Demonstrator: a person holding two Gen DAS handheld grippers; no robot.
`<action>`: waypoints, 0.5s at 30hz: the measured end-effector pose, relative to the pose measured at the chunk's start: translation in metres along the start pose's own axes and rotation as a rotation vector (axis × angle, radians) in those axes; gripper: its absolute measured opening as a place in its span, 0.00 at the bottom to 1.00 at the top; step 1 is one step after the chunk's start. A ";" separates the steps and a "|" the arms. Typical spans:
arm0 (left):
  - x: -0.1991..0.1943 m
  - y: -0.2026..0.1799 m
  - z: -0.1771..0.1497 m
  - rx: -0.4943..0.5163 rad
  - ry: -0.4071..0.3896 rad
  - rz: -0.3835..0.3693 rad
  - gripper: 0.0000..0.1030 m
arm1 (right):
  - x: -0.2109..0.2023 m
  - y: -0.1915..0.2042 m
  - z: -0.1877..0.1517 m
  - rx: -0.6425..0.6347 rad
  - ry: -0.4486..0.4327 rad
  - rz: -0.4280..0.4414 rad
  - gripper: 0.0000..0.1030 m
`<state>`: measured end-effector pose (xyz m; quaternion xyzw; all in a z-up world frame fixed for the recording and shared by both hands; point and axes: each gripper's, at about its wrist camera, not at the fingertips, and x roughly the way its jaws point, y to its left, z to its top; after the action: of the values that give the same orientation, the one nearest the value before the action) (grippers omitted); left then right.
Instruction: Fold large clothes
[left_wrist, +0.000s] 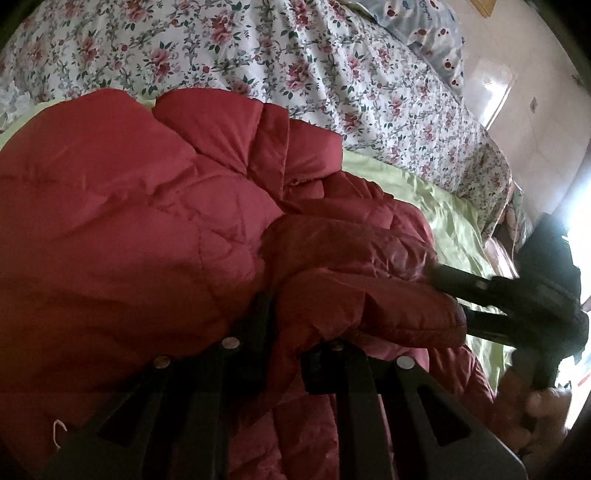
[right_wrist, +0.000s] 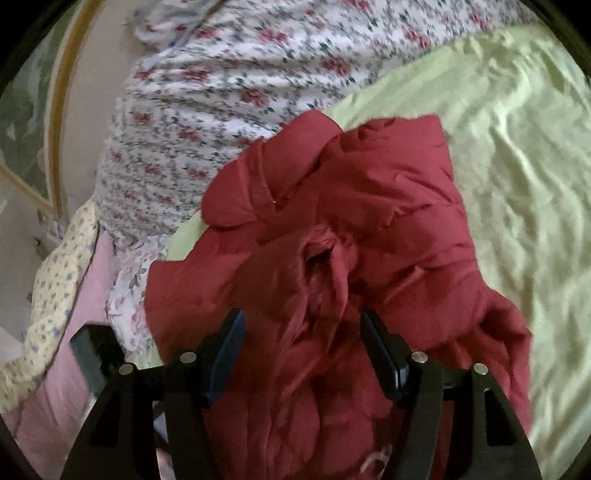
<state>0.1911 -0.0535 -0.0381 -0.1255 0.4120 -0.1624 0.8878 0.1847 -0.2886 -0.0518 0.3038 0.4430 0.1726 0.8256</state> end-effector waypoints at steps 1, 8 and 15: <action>0.000 0.000 0.000 0.004 0.000 -0.001 0.10 | 0.006 -0.002 0.002 0.013 0.007 0.008 0.64; -0.005 0.000 0.000 0.027 0.060 -0.015 0.24 | 0.019 0.004 0.001 0.004 0.010 0.030 0.10; -0.043 0.003 -0.011 0.066 0.036 -0.029 0.59 | -0.004 0.016 0.006 -0.069 -0.084 -0.037 0.08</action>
<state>0.1573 -0.0350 -0.0166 -0.0991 0.4206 -0.1909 0.8814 0.1874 -0.2807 -0.0367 0.2739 0.4071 0.1597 0.8566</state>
